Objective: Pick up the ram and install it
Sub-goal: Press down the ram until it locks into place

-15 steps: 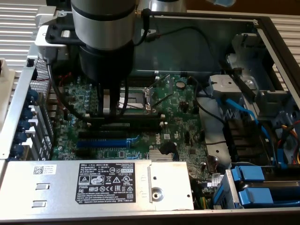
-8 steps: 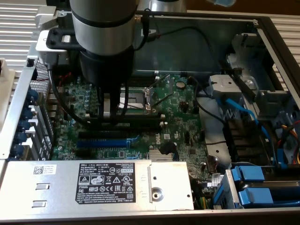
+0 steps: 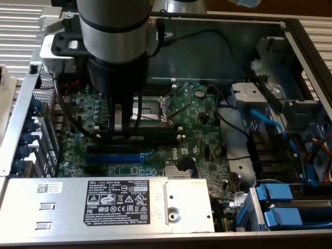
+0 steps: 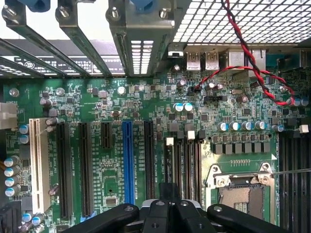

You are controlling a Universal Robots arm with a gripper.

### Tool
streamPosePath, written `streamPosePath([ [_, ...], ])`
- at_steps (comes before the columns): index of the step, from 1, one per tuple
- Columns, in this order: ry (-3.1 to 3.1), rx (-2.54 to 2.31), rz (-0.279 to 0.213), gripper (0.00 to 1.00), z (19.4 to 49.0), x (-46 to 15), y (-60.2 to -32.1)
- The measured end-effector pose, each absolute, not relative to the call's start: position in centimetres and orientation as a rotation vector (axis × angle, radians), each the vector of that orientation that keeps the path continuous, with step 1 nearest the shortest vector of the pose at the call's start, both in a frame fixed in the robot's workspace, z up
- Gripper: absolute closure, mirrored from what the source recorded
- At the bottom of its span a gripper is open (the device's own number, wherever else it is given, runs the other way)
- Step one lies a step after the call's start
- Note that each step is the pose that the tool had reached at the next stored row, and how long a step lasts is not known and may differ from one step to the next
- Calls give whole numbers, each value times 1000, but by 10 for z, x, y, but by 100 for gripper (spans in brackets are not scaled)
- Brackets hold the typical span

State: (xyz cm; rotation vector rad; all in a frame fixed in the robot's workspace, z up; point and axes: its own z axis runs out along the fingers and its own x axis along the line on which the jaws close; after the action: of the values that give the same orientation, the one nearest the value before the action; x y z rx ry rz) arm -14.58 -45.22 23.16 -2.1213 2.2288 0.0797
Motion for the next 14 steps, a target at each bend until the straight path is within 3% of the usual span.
streamPosePath([
  [14,2228,-2120,82,89,240,-146,-453],
])
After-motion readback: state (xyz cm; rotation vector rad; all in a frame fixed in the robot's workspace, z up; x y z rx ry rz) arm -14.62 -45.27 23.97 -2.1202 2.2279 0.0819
